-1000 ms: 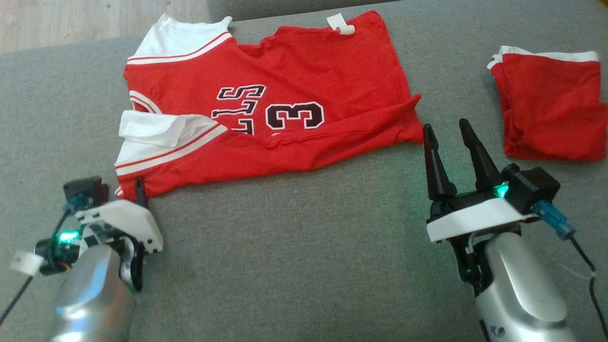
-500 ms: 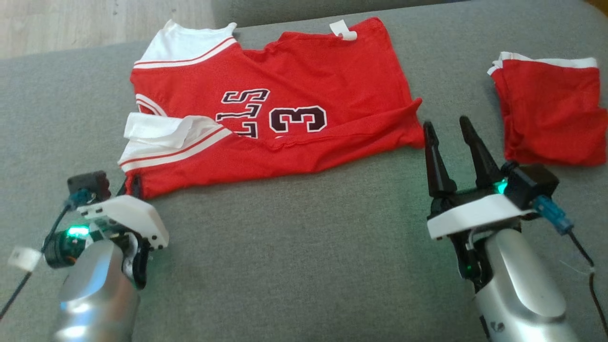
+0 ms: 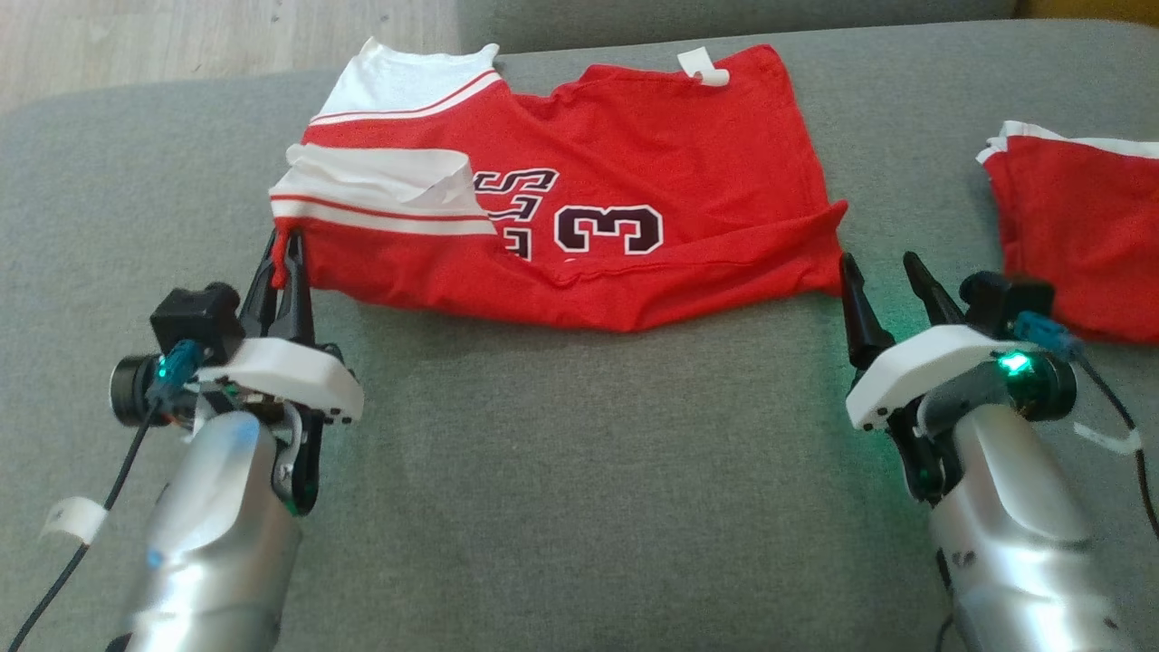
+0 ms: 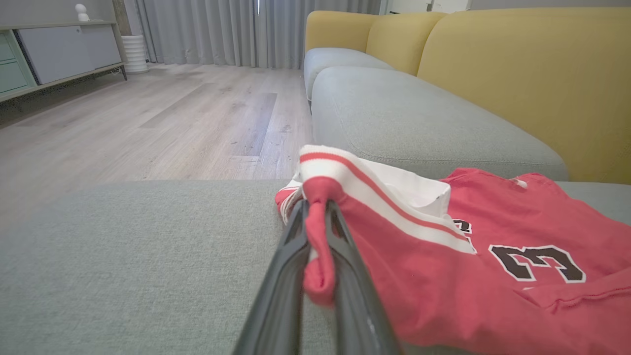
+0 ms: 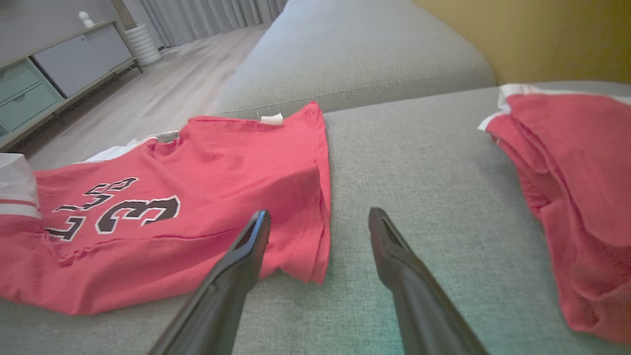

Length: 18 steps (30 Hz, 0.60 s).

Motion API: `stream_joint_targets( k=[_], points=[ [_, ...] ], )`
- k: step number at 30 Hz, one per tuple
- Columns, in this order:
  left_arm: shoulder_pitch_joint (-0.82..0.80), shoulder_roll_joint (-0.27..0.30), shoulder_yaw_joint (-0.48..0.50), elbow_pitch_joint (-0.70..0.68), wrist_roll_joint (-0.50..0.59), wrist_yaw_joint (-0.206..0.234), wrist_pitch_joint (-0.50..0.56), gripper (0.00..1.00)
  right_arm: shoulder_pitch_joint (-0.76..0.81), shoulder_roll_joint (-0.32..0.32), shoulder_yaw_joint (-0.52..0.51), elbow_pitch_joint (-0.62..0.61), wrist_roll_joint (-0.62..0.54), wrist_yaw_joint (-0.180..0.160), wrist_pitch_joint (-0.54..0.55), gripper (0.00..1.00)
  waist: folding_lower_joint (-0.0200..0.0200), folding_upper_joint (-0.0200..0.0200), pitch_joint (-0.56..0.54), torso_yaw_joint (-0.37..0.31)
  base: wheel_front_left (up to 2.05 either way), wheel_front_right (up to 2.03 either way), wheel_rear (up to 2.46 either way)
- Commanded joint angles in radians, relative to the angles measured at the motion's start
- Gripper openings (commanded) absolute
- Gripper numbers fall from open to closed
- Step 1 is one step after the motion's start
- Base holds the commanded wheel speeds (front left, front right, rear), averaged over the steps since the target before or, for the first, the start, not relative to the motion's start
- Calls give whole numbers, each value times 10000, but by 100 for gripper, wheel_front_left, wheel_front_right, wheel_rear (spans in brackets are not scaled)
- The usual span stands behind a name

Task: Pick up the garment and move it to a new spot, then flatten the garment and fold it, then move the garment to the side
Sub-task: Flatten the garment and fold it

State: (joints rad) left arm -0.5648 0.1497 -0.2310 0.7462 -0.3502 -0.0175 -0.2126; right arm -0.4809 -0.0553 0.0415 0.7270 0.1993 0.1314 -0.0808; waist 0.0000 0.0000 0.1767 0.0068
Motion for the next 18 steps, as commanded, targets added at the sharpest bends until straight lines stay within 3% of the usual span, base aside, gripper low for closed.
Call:
stream_joint_targets(
  k=[1, 9, 14, 18],
  points=[
    [-138, 237, 204, -450, 87, 54, -58, 0, -628, 51, 48, 200, 121, -7, 155, 100, 0, 0, 21, 70, 0, 0, 0],
    [-19, 117, -81, -902, 129, 23, 71, 0, -2038, 51, -111, 2946, 906, -7, 777, 100, 0, 0, 135, 399, 0, 0, 0],
    [-11, 19, -230, -1020, 113, 4, 106, 0, -2822, 51, 458, 4603, 1128, -7, 937, 100, 0, 0, 209, 610, 0, 0, 0],
    [-15, -15, -286, -1027, 78, 11, 97, 0, -3139, 51, 1061, 5209, 1195, -7, 1106, 100, 0, 0, 239, 718, 0, 0, 0]
  ],
)
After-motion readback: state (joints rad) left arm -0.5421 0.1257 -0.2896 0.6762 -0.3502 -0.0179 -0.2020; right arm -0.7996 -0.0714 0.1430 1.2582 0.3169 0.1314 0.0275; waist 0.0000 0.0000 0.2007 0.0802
